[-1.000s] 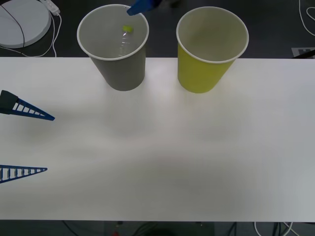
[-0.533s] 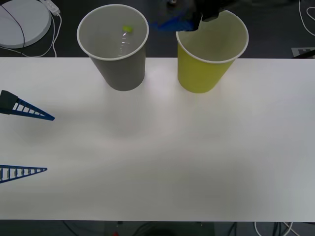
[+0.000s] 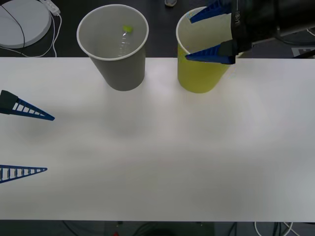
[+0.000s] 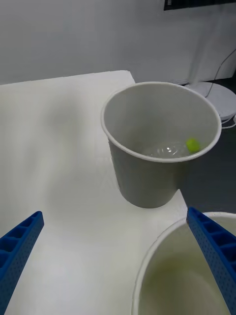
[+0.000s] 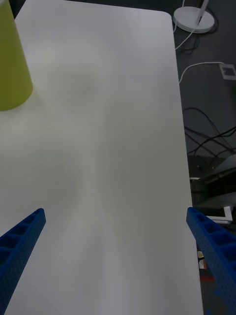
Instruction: Put the can into the green bin and the plastic bottle into the gray bin
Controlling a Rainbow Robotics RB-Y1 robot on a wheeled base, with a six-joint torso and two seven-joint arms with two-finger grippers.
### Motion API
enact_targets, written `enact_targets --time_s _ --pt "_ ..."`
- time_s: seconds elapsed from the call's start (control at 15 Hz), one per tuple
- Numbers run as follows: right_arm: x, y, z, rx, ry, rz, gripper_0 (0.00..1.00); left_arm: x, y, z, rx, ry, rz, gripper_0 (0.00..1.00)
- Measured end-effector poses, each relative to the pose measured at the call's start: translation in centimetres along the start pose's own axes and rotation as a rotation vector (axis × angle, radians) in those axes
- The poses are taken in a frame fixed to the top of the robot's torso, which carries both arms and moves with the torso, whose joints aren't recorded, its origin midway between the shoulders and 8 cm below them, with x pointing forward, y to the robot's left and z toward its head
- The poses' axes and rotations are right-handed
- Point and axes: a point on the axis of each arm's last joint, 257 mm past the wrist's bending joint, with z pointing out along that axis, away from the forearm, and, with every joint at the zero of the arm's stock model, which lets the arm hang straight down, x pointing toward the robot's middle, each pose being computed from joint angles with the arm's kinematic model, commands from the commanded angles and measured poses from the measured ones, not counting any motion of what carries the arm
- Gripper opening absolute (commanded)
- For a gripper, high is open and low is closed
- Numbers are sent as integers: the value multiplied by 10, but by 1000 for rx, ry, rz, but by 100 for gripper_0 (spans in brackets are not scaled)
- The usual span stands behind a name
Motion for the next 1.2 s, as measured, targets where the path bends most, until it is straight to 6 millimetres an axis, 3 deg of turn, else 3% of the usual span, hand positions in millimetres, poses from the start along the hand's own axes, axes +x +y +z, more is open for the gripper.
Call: enact_targets --time_s 0.73,1.2 --pt "66 69 -67 -47 -42 -70 100 0 0 0 0 0 0 100" --pt "113 105 -97 -16 16 -67 100 0 0 0 0 0 0 100"
